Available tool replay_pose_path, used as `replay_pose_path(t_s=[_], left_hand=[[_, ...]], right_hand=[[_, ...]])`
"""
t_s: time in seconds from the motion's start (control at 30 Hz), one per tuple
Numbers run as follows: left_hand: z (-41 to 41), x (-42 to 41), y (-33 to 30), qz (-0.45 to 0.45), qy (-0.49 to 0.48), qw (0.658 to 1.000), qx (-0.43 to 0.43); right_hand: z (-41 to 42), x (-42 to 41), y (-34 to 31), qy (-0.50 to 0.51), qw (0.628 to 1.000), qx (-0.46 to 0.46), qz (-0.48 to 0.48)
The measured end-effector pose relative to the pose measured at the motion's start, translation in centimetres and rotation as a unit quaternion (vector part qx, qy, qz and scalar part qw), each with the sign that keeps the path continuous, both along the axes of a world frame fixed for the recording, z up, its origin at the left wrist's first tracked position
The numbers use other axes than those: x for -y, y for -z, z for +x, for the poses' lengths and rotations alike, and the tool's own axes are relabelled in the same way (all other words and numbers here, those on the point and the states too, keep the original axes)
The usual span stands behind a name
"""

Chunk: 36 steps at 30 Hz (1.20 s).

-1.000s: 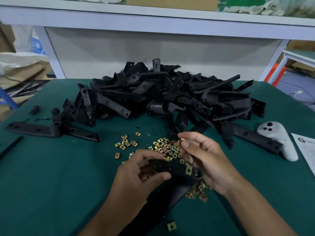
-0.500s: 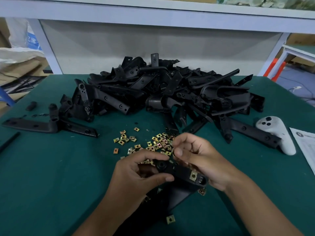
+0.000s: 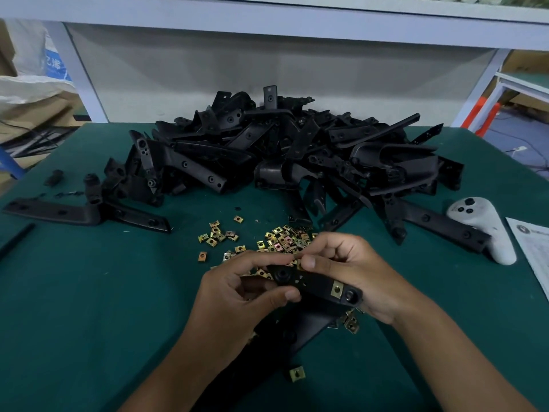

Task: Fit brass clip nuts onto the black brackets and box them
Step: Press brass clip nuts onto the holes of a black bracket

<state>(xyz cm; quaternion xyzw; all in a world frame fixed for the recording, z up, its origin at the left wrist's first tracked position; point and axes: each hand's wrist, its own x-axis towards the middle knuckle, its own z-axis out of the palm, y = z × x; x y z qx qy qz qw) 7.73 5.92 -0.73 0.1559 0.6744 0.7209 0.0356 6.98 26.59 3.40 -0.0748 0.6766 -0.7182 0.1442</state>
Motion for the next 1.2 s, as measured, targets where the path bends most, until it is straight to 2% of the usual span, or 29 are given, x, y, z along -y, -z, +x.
replay_pose_path(t_s=[0.27,0.73,1.2], left_hand=[[0.1,-0.1,-0.2,0.002,-0.002,1.0,0.009],[0.2,0.0,-0.7,0.013,0.02,0.999,0.028],[0.1,-0.3,-1.7,0.092,0.048,0.992,0.076]], right_hand=[[-0.1,0.0,0.2,0.018,1.0,-0.006,-0.022],[-0.1,0.3,0.4,0.027,0.999,-0.045,-0.007],[0.1,1.1,0.5,0.038,0.996,-0.055,-0.055]])
